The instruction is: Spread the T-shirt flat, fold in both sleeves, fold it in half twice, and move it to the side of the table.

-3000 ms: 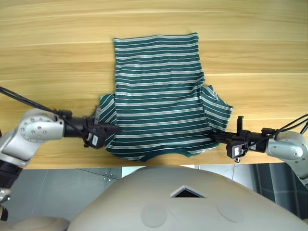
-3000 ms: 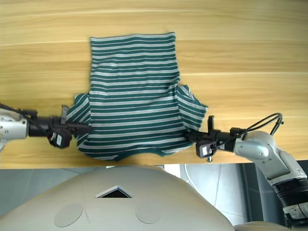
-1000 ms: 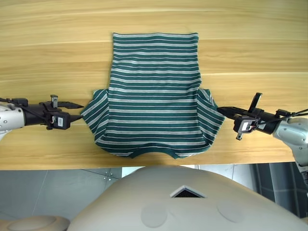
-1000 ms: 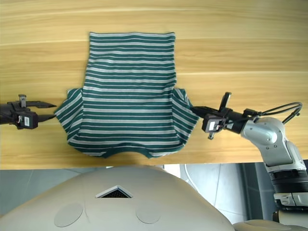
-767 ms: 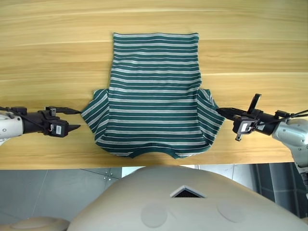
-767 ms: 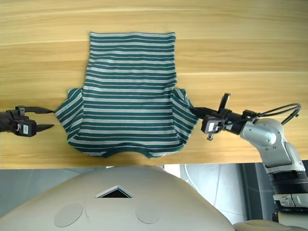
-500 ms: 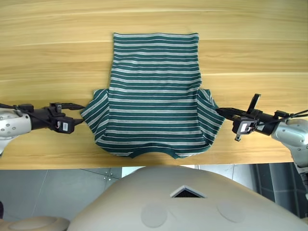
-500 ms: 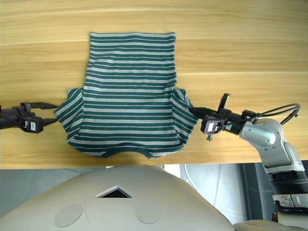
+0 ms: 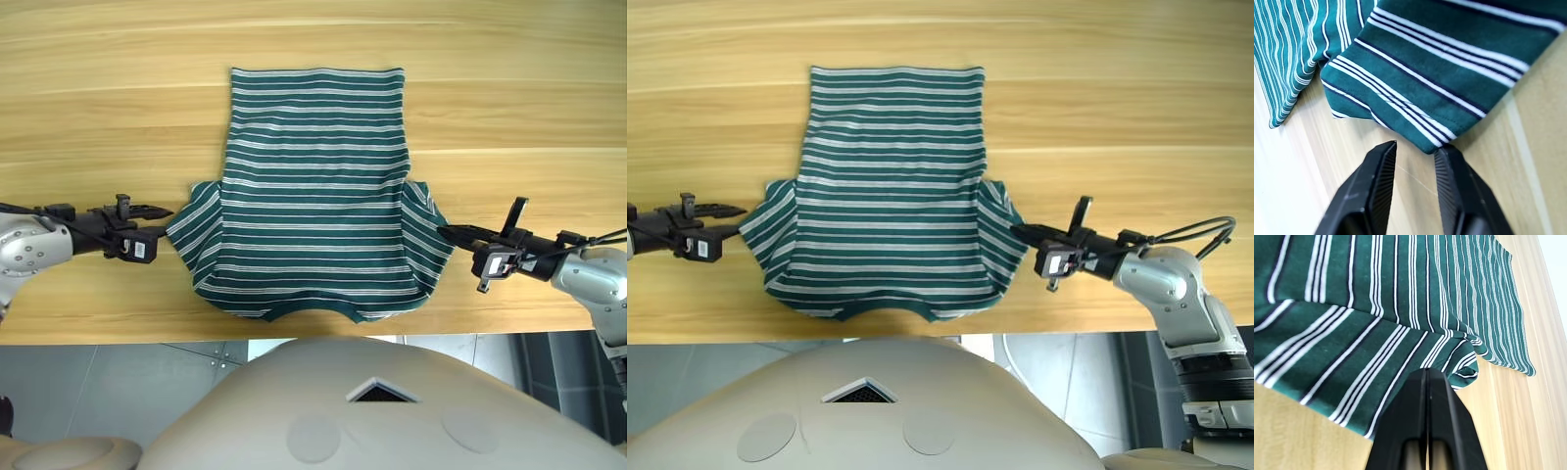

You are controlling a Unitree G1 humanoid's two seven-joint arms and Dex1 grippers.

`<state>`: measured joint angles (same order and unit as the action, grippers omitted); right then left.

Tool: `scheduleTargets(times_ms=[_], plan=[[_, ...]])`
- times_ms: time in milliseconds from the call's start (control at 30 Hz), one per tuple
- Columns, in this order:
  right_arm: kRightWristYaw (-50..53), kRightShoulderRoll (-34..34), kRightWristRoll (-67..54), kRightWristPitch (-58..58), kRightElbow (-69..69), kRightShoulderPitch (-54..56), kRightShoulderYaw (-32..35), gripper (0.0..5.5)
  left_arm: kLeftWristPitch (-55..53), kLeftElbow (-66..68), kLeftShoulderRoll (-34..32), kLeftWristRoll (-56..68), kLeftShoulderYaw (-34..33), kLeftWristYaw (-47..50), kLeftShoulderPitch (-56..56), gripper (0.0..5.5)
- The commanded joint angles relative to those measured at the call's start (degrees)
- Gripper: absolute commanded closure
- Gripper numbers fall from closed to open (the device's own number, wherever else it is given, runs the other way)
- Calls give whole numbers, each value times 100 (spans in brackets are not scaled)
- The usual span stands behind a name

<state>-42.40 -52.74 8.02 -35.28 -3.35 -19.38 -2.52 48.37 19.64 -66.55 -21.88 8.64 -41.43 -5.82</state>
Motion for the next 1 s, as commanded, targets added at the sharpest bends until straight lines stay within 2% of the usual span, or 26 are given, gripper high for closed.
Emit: scheduleTargets(times_ms=[33,400,733,1000], plan=[[-3,-60,-9,-5,-74,-7,69,550,-129,-27,-67,35,128,-147,-219,408],[5,-61,3,-15,-65,-29,74,550,-241,34,-111,40,173,-182,-206,250],[5,-92,-9,-33,-141,-171,127,550,-343,90,-228,-240,195,92,-668,132],[-7,-69,9,-27,-102,-103,114,550,-247,-317,-137,36,475,37,-1018,120]])
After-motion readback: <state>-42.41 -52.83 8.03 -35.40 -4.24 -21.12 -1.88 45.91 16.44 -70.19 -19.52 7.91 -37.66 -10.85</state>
